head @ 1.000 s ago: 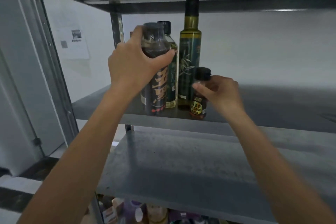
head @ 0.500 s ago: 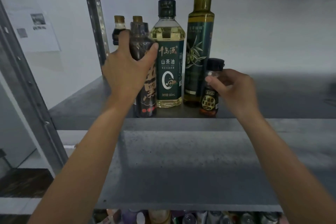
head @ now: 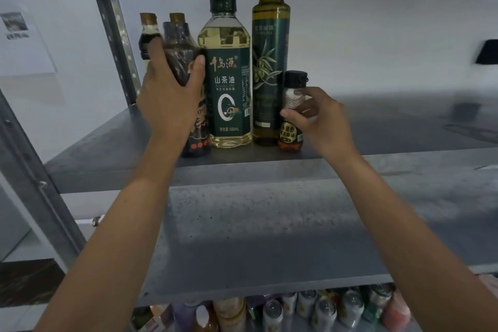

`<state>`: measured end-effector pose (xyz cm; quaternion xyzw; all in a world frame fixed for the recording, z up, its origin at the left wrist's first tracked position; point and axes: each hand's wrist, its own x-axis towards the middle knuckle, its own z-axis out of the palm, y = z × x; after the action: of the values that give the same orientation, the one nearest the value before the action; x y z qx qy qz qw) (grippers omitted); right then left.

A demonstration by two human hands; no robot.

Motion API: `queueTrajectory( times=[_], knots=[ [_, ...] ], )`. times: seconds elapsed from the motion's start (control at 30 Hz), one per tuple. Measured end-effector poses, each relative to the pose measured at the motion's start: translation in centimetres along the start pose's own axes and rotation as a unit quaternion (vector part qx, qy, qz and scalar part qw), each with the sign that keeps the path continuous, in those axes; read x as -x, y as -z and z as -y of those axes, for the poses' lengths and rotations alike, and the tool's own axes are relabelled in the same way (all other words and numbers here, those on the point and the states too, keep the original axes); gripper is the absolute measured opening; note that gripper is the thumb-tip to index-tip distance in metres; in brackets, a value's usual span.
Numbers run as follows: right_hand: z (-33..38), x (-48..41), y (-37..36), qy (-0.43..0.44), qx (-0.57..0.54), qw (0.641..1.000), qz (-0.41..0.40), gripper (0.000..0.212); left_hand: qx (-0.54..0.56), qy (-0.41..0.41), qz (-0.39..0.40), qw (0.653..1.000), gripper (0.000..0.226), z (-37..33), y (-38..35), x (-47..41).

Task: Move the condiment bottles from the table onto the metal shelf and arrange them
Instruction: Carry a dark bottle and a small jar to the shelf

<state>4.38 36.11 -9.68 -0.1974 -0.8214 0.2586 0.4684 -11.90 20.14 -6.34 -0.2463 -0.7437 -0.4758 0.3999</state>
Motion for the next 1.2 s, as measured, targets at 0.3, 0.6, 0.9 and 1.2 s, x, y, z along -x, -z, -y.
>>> queueTrajectory(
  times=[0.3, 0.6, 0.9, 1.2],
  knots=[
    [-2.2, 2.9, 3.2, -0.04, 0.088, 0.994, 0.05, 0.061, -0.013, 0.02, 0.017, 1.0, 0.074, 1.7, 0.1, 8.5],
    [-14.4, 20.6, 16.5, -0.143, 0.332, 0.93, -0.061, 0.067, 0.035, -0.286, 0.36, 0.887, 0.069, -11.9, -7.4, 32.1],
    [-18.4, 47.9, 35.1, -0.627, 0.439, 0.633, -0.117, 0.071, 0.144, -0.509, 0.563, 0.634, 0.073, -32.2, -9.7, 51.9],
    [-12.3, 61.2, 40.3, -0.765, 0.415, 0.428, -0.245, 0.064, 0.277, -0.625, 0.585, 0.436, 0.071, -44.4, -0.8, 64.5]
  ],
)
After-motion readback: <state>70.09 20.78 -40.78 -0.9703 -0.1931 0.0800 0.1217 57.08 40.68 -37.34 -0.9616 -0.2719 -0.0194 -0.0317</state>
